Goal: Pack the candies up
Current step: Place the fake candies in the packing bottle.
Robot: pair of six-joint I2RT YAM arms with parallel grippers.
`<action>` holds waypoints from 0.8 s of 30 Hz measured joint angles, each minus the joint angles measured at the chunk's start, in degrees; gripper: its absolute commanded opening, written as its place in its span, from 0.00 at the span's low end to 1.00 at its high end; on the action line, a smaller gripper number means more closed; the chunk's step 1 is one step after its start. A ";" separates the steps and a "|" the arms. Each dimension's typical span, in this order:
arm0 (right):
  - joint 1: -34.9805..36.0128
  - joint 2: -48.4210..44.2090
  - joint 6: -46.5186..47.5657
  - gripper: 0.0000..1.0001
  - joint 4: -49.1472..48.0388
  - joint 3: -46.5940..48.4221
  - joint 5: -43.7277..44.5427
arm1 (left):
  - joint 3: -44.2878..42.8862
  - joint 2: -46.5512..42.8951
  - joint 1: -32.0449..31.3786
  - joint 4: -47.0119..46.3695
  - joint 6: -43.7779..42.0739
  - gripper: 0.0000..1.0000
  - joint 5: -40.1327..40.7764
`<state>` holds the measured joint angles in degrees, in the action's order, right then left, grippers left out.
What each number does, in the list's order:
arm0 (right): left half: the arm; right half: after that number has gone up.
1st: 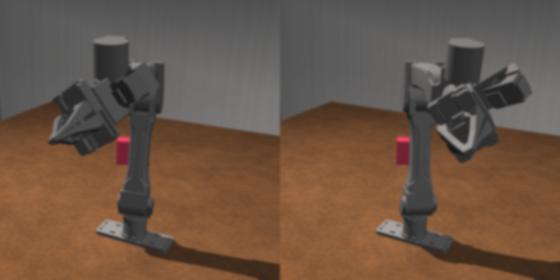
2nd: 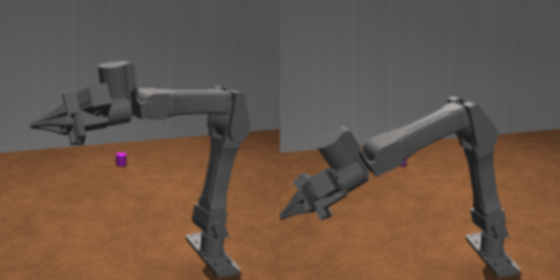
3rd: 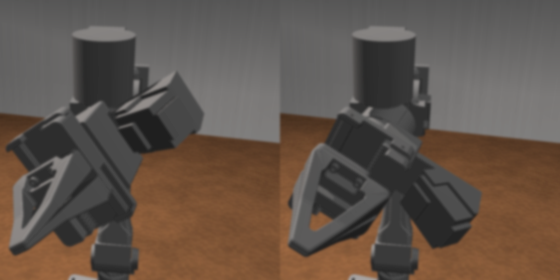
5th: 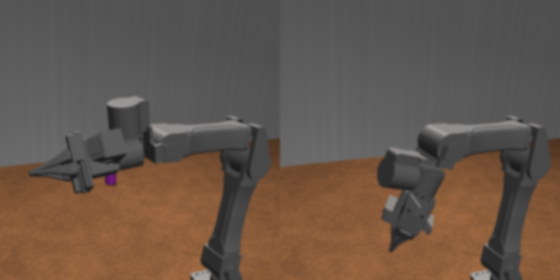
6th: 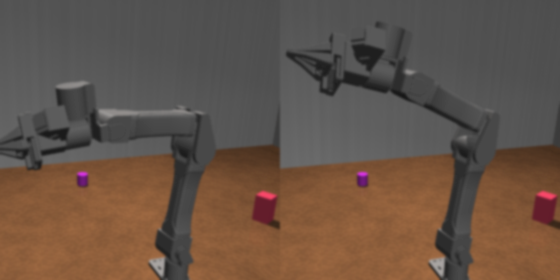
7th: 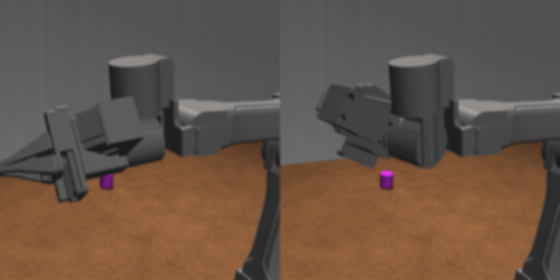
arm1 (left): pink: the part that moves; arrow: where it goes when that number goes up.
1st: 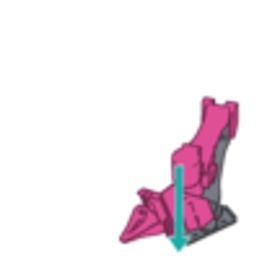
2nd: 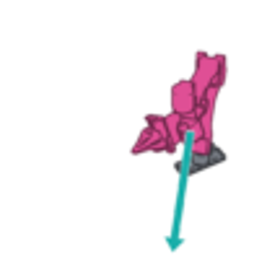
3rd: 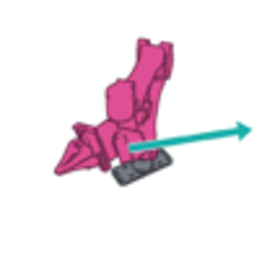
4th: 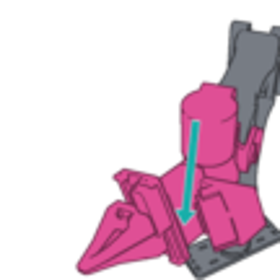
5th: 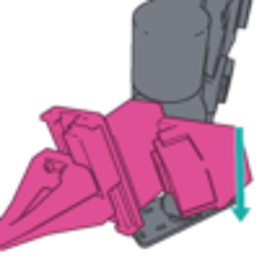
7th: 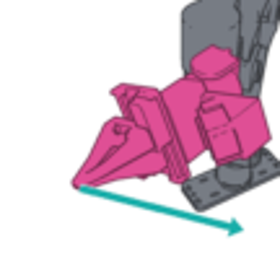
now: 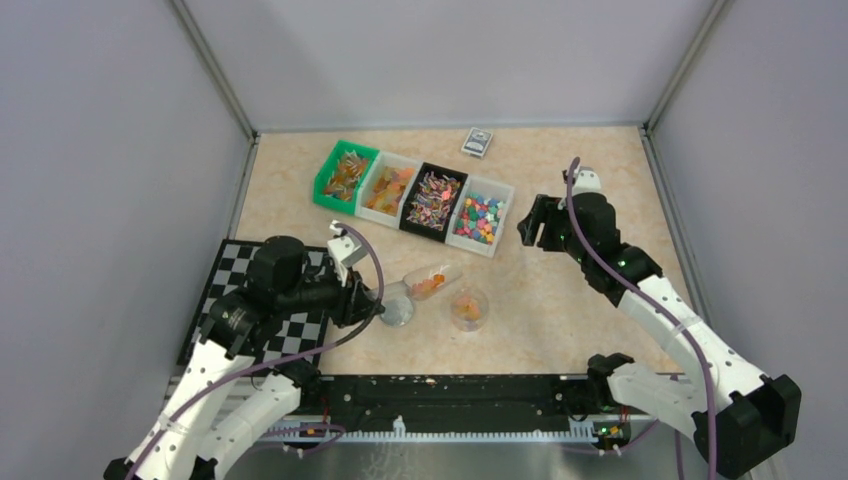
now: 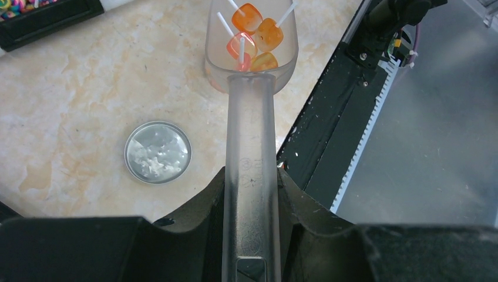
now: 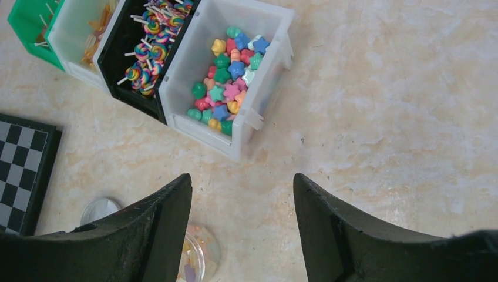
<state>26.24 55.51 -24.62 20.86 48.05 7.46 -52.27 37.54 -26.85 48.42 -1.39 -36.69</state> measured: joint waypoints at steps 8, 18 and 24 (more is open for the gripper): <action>0.00 0.00 0.00 0.63 -0.22 -0.02 0.02 | 1.07 1.42 -0.81 0.00 0.26 0.00 0.09; 0.00 -0.09 0.04 0.63 -1.38 -0.46 0.17 | 1.07 6.25 -1.99 0.00 0.66 0.00 0.59; 0.00 -0.50 0.13 0.63 -1.97 -0.46 0.42 | 1.09 8.90 -3.78 0.00 0.61 0.00 0.87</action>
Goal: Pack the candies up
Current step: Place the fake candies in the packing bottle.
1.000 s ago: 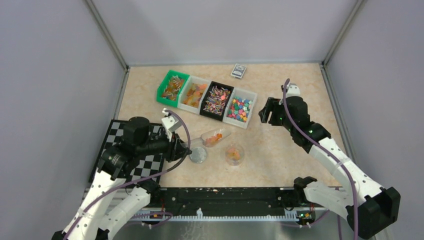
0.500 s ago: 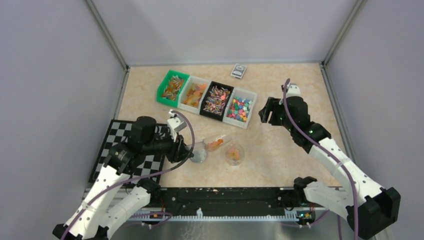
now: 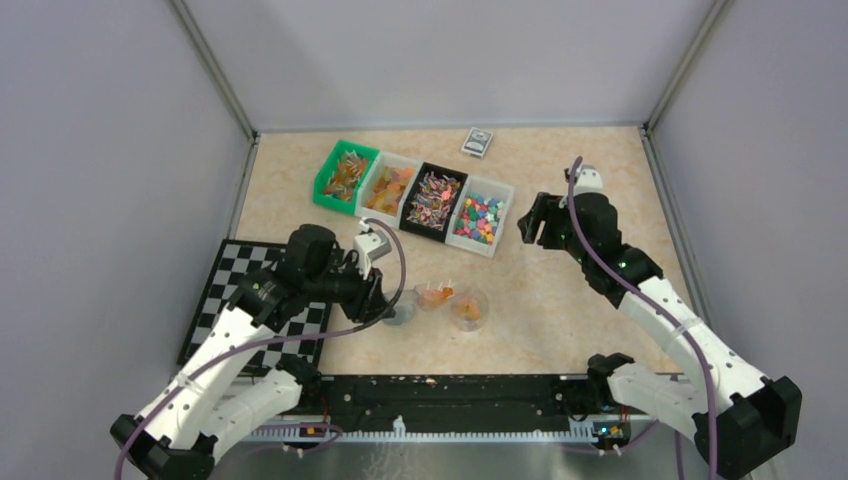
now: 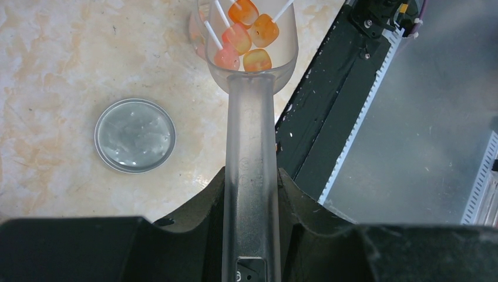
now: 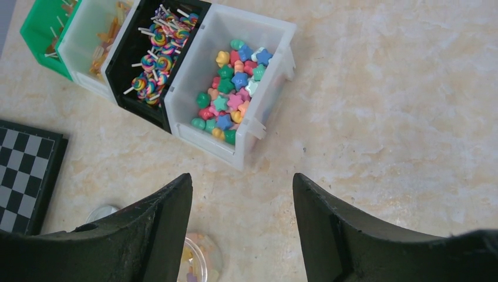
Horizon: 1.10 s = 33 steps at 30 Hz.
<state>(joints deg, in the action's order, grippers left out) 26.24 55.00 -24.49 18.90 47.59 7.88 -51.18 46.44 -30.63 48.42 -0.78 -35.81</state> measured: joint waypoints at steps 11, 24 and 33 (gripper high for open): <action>0.00 -0.92 0.15 0.63 -0.79 -0.35 0.02 | 0.00 5.29 -3.61 0.11 -0.42 0.00 1.05; 0.00 -3.65 0.81 0.63 -0.79 -0.35 0.90 | -0.39 13.70 -7.19 0.68 -0.39 0.00 2.91; 0.00 -4.48 0.90 0.63 -0.42 -0.35 0.94 | -3.41 16.20 -8.17 2.05 -0.07 0.00 4.83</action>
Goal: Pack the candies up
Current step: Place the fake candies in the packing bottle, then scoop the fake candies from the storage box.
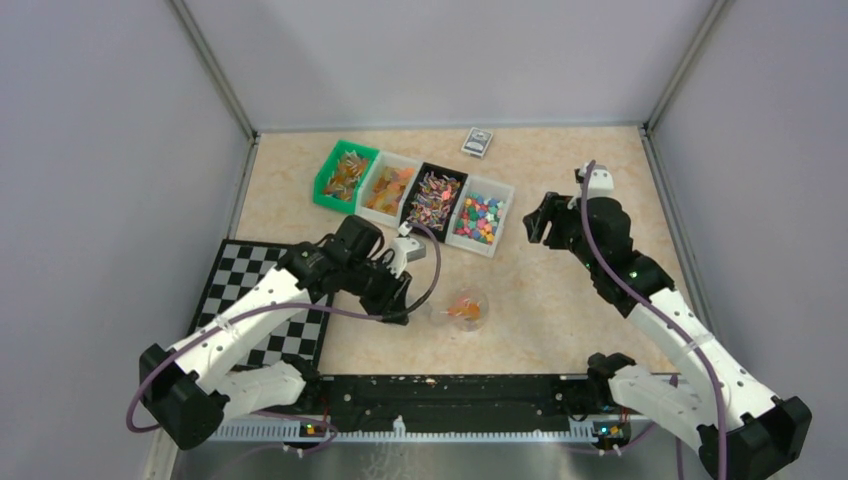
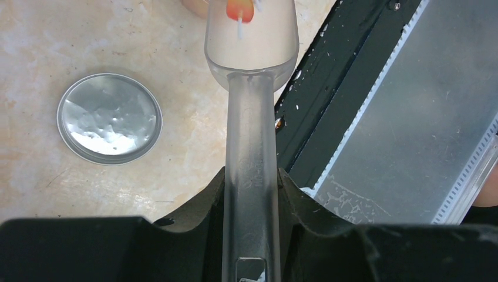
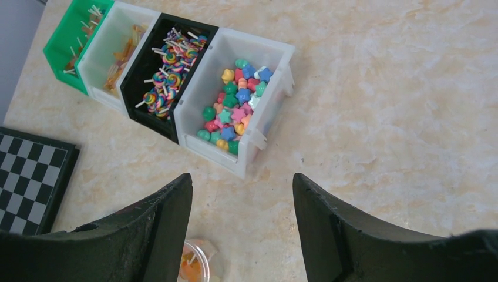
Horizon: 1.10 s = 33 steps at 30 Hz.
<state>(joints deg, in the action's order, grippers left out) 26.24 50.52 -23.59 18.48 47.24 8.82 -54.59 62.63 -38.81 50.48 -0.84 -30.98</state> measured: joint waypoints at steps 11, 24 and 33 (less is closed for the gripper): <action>0.00 -0.13 -0.02 0.63 0.00 -0.02 -0.02 | -5.11 1.79 -0.35 2.73 0.44 0.00 1.75; 0.00 -0.22 -0.42 0.63 -0.02 -0.76 -1.03 | -8.04 -0.26 -0.42 4.50 1.44 0.00 9.05; 0.00 0.63 -4.52 0.53 -0.98 -1.51 -3.89 | -18.67 -1.07 -0.35 3.02 4.22 0.00 26.91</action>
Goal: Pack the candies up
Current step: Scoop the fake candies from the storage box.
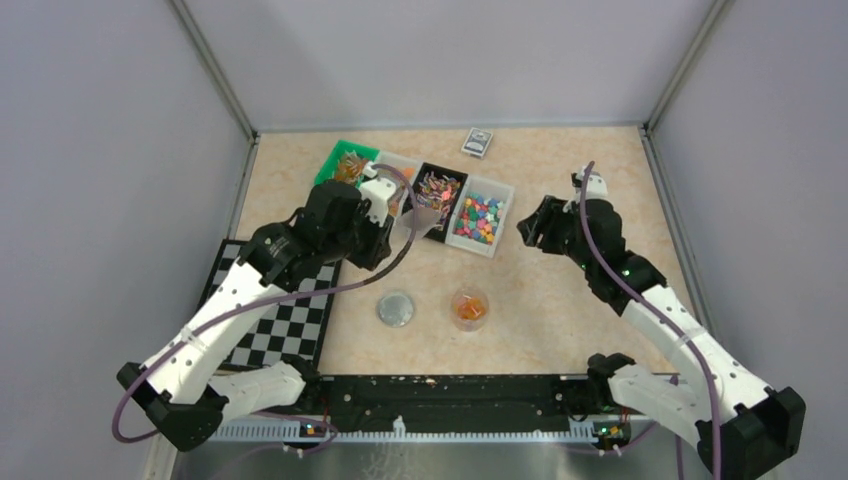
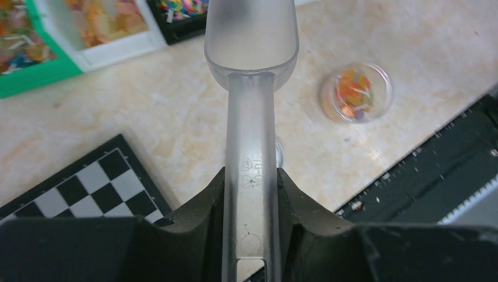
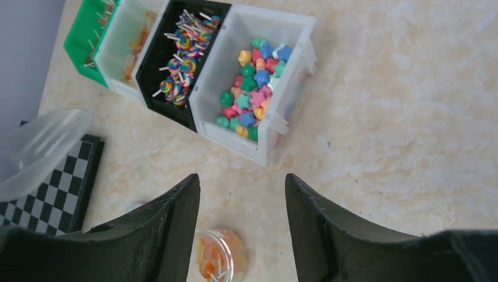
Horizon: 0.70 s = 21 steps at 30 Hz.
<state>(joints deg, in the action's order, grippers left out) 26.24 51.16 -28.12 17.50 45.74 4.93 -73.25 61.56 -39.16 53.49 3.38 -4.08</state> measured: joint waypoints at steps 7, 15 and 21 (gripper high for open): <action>0.00 10.93 -9.88 0.53 -0.20 -0.17 3.43 | -4.35 6.73 8.94 -1.92 -0.04 0.00 5.92; 0.00 26.82 -12.94 0.60 -0.98 6.60 5.07 | -11.98 19.21 27.58 -4.66 -2.73 0.00 6.05; 0.00 35.43 -12.83 0.57 -2.86 13.42 5.40 | -16.15 26.14 34.42 -5.97 -4.26 0.00 3.04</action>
<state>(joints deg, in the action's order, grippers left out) 26.24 86.59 -40.95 14.63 59.16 10.33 -89.41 87.70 -4.73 47.53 -0.89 -1.04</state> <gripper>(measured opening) 0.581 0.347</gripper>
